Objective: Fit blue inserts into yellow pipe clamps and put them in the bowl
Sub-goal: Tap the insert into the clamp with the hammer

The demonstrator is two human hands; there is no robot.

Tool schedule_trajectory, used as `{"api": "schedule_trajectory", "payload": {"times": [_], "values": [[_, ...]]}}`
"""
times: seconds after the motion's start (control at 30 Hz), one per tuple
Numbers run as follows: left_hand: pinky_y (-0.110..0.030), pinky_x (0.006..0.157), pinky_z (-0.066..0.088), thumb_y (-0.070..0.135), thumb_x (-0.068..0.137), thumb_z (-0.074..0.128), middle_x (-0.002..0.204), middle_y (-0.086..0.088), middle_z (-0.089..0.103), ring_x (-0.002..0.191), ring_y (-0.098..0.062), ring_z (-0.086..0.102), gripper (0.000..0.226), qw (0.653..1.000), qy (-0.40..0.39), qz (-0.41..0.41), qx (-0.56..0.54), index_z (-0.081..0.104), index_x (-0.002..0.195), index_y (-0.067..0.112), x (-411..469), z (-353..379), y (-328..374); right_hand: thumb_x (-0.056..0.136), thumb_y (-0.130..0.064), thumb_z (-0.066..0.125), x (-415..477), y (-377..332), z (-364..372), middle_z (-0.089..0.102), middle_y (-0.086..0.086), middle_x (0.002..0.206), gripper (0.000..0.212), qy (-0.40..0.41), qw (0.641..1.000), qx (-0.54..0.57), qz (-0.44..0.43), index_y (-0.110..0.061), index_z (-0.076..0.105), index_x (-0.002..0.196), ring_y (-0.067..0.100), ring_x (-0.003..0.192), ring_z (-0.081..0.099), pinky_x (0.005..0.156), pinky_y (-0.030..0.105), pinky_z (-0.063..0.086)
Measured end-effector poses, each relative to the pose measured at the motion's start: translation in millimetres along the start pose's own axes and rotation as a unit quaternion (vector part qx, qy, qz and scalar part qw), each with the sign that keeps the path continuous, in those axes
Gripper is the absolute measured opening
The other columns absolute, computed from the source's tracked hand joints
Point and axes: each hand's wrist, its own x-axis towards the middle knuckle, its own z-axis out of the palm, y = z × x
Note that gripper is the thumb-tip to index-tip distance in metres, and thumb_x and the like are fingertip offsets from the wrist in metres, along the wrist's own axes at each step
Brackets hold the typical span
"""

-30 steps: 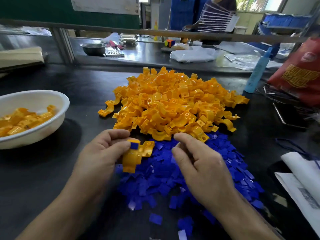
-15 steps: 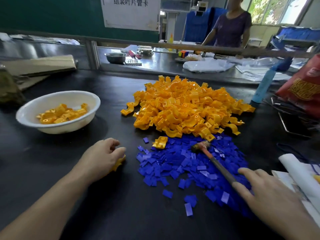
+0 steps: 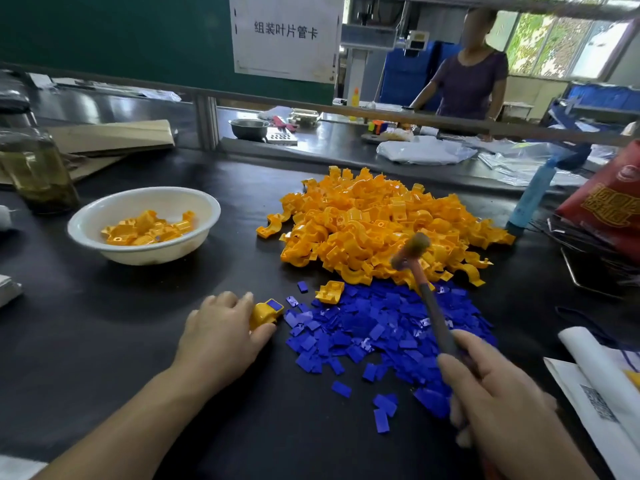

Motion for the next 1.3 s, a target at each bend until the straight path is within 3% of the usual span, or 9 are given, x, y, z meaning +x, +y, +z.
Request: {"api": "schedule_trajectory", "payload": {"times": [0.07, 0.2, 0.47, 0.57, 0.67, 0.9, 1.0, 1.1, 1.3], "values": [[-0.037, 0.098, 0.04, 0.073, 0.083, 0.046, 0.136, 0.003, 0.05, 0.123, -0.019, 0.045, 0.081, 1.0, 0.019, -0.011, -0.02, 0.037, 0.146, 0.024, 0.3, 6.6, 2.7, 0.094, -0.037, 0.052, -5.2, -12.3, 6.8, 0.065, -0.01, 0.058, 0.014, -0.063, 0.998, 0.026, -0.01, -0.05, 0.049, 0.097, 0.007, 0.041, 0.058, 0.04, 0.014, 0.044], [-0.035, 0.093, 0.04, 0.064, 0.088, 0.049, 0.124, 0.007, 0.055, 0.115, -0.016, 0.047, 0.058, 0.997, 0.066, 0.023, -0.023, 0.048, 0.135, 0.031, -0.6, 15.4, 1.7, 0.093, -0.039, 0.053, -2.2, -23.8, 21.9, 0.063, -0.022, 0.067, 0.025, -0.137, 0.989, -0.008, -0.052, -0.062, 0.045, 0.099, 0.002, 0.051, 0.059, 0.048, 0.013, 0.044], [-0.033, 0.088, 0.039, 0.055, 0.087, 0.058, 0.113, 0.009, 0.061, 0.106, -0.016, 0.05, 0.046, 0.993, 0.092, 0.035, -0.072, 0.059, 0.125, 0.03, 1.0, 20.5, -1.2, 0.094, -0.042, 0.049, 18.7, -27.9, 55.7, 0.056, -0.033, 0.078, 0.049, -0.084, 0.979, -0.05, -0.177, -0.056, 0.029, 0.136, -0.013, 0.077, 0.055, 0.066, 0.01, 0.042], [-0.033, 0.084, 0.039, 0.054, 0.085, 0.061, 0.108, 0.01, 0.062, 0.102, -0.016, 0.051, 0.043, 0.991, 0.099, 0.036, -0.078, 0.062, 0.121, 0.03, 2.5, 21.6, -2.8, 0.095, -0.043, 0.048, 24.6, -29.4, 66.0, 0.055, -0.03, 0.108, 0.052, -0.102, 0.969, -0.099, -0.201, -0.05, 0.027, 0.142, -0.014, 0.102, 0.05, 0.083, 0.007, 0.042], [-0.034, 0.082, 0.04, 0.054, 0.083, 0.063, 0.105, 0.009, 0.062, 0.099, -0.016, 0.052, 0.042, 0.99, 0.101, 0.036, -0.087, 0.064, 0.117, 0.029, 2.8, 21.8, -3.3, 0.096, -0.045, 0.044, 33.4, -33.4, 65.1, 0.056, -0.019, 0.122, 0.05, -0.161, 0.961, -0.147, -0.17, -0.046, 0.026, 0.143, 0.0, 0.109, 0.052, 0.094, 0.021, 0.043], [-0.035, 0.084, 0.041, 0.052, 0.084, 0.064, 0.107, 0.008, 0.063, 0.101, -0.018, 0.053, 0.042, 0.99, 0.106, 0.034, -0.084, 0.064, 0.118, 0.028, 1.8, 21.4, -1.7, 0.095, -0.043, 0.047, 36.1, -37.7, 62.4, 0.059, -0.022, 0.089, 0.04, -0.103, 0.969, -0.095, -0.201, -0.062, 0.028, 0.124, -0.008, 0.082, 0.055, 0.064, 0.015, 0.045], [-0.032, 0.088, 0.038, 0.056, 0.087, 0.058, 0.112, 0.011, 0.06, 0.106, -0.015, 0.05, 0.045, 0.991, 0.098, 0.028, -0.085, 0.06, 0.124, 0.031, 1.1, 22.1, -3.3, 0.097, -0.042, 0.044, 37.1, -40.0, 74.2, 0.058, -0.016, 0.092, 0.045, -0.123, 0.963, -0.135, -0.2, -0.049, 0.03, 0.138, -0.001, 0.083, 0.056, 0.07, 0.018, 0.047], [-0.03, 0.09, 0.037, 0.059, 0.088, 0.052, 0.116, 0.014, 0.057, 0.108, -0.012, 0.046, 0.046, 0.993, 0.084, 0.027, -0.076, 0.055, 0.127, 0.035, 1.4, 20.3, -2.5, 0.097, -0.041, 0.044, 44.5, -46.6, 68.2, 0.062, -0.01, 0.087, 0.03, -0.174, 0.957, -0.149, -0.177, -0.047, 0.038, 0.127, 0.004, 0.075, 0.059, 0.07, 0.025, 0.051], [-0.031, 0.09, 0.037, 0.058, 0.088, 0.053, 0.117, 0.013, 0.057, 0.109, -0.013, 0.047, 0.047, 0.993, 0.088, 0.026, -0.07, 0.055, 0.128, 0.033, 1.4, 19.9, -1.8, 0.095, -0.04, 0.049, 36.1, -45.1, 61.0, 0.061, -0.015, 0.082, 0.038, -0.104, 0.974, -0.091, -0.18, -0.052, 0.04, 0.13, -0.012, 0.084, 0.053, 0.069, 0.009, 0.043]]}}
